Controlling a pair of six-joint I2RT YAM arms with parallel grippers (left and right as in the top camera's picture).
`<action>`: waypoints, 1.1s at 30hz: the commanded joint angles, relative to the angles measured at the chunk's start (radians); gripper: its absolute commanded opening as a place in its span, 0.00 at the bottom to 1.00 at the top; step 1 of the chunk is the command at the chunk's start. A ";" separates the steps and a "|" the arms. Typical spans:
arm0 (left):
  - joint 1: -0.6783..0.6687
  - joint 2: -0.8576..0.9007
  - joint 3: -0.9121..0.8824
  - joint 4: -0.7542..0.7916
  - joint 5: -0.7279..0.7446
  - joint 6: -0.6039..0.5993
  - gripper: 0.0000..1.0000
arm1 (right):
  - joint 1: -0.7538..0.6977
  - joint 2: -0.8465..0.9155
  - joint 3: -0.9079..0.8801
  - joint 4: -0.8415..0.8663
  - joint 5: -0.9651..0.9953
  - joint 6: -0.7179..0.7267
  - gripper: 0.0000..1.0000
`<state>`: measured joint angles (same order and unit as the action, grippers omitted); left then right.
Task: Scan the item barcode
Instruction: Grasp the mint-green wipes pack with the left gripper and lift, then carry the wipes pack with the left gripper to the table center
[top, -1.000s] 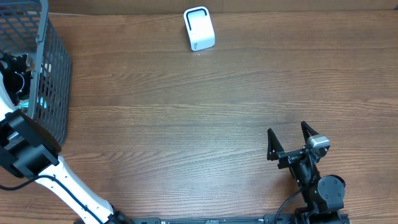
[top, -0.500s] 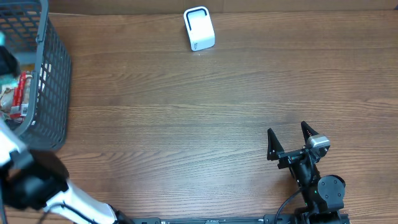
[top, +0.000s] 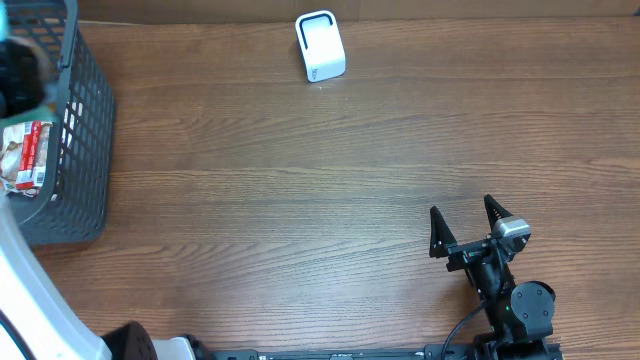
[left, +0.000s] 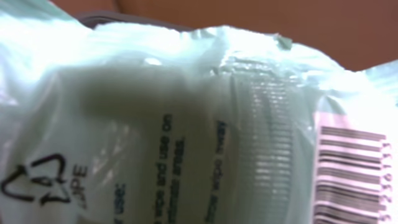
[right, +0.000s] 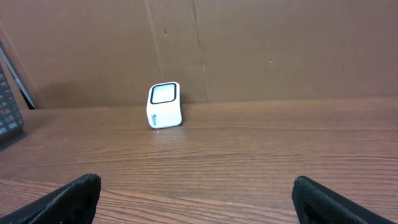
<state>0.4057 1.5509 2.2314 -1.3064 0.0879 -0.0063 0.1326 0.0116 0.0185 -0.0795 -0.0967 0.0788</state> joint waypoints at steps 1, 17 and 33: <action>-0.130 -0.035 0.025 -0.040 -0.068 -0.069 0.50 | -0.003 -0.008 -0.011 0.003 0.010 0.003 1.00; -0.807 0.172 0.020 -0.197 -0.272 -0.261 0.45 | -0.003 -0.008 -0.011 0.003 0.010 0.003 1.00; -1.157 0.604 0.020 -0.094 -0.246 -0.497 0.46 | -0.003 -0.008 -0.011 0.003 0.010 0.003 1.00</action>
<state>-0.7132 2.1174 2.2318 -1.4181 -0.1650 -0.4053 0.1322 0.0116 0.0185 -0.0792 -0.0967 0.0784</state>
